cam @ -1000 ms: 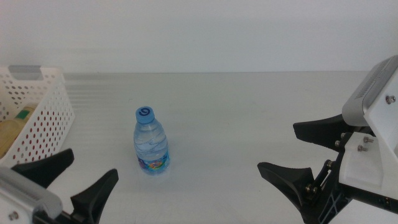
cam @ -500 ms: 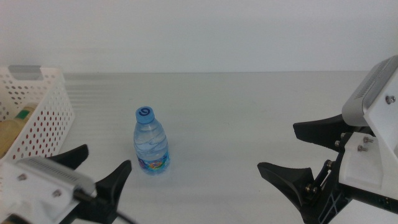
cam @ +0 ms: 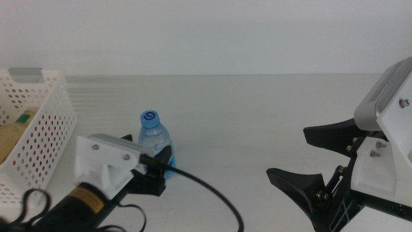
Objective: Use arms to grab the bottles and put them into the dustbin to the left of the table.
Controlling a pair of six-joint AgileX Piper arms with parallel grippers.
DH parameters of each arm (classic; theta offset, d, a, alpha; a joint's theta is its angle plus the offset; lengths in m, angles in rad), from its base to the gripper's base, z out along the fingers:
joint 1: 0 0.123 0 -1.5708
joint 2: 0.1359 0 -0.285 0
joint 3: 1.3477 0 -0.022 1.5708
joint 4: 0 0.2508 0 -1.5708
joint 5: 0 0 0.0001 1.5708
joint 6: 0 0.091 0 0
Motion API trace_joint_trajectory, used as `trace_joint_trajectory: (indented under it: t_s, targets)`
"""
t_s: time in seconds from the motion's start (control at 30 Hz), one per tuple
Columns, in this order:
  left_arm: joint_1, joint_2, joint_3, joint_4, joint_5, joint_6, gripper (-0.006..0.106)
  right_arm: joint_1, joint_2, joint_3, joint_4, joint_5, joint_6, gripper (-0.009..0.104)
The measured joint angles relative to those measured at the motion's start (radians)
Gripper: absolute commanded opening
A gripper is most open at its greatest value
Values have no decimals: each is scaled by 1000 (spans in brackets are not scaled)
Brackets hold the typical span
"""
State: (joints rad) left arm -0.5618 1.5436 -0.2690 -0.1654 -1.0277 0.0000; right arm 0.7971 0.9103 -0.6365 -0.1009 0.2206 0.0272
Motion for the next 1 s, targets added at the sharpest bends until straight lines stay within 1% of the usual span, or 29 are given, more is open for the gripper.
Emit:
trace_joint_trajectory:
  t_s: [0.3, 0.57, 0.77, 0.83, 0.87, 1.0]
  targets:
    - [23, 131, -94, 11, -18, -9, 89, 0, 0, 0, 0, 0, 0, 78]
    - [81, 203, -142, 72, -19, -45, 89, 0, 0, 0, 0, 0, 0, 78]
    - [87, 274, -188, 81, -19, -60, 88, 0, 0, 0, 0, 0, 0, 78]
    - [87, 296, -198, 82, -19, -63, 83, 0, 0, 0, 0, 0, 0, 78]
    - [87, 307, -203, 83, -21, -62, 78, 0, 0, 0, 0, 0, 0, 78]
    - [87, 329, -210, 91, -40, -62, 46, 0, 0, 0, 0, 1, 0, 78]
